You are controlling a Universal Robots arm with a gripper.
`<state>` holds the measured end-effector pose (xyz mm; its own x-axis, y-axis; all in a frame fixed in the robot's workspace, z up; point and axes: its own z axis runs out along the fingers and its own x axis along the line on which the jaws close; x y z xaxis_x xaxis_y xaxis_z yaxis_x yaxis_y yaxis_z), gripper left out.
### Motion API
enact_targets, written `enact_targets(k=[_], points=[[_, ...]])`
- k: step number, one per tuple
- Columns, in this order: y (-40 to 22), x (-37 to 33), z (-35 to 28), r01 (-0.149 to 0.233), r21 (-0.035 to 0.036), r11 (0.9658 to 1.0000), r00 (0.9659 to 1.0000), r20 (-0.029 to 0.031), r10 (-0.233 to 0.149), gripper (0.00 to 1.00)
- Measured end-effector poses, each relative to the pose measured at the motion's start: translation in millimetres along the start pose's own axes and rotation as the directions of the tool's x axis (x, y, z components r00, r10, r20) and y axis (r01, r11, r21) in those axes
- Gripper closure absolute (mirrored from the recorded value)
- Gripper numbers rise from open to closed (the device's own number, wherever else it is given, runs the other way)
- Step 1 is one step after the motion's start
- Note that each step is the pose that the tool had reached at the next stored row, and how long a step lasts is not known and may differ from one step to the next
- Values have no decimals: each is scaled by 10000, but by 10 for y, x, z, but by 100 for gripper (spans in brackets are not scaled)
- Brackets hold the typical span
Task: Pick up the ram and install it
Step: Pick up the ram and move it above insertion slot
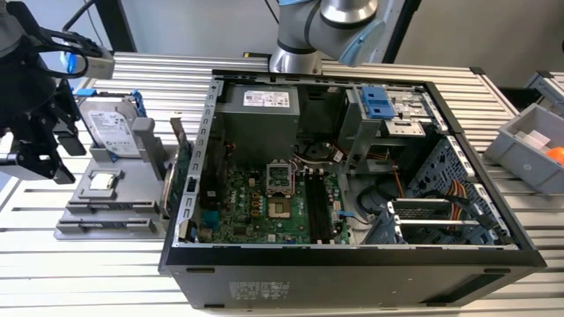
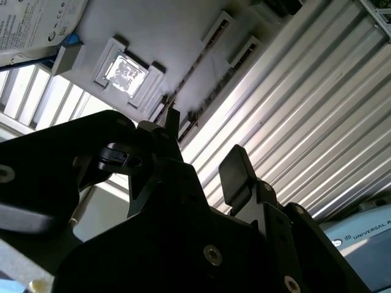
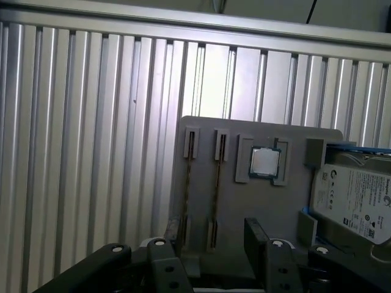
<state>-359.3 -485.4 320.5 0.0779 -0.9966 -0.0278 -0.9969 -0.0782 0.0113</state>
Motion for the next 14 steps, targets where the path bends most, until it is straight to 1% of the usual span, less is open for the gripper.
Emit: enact_targets(k=[14], points=[[0,15,103,0,-1,10000,10000,-1,0,0]])
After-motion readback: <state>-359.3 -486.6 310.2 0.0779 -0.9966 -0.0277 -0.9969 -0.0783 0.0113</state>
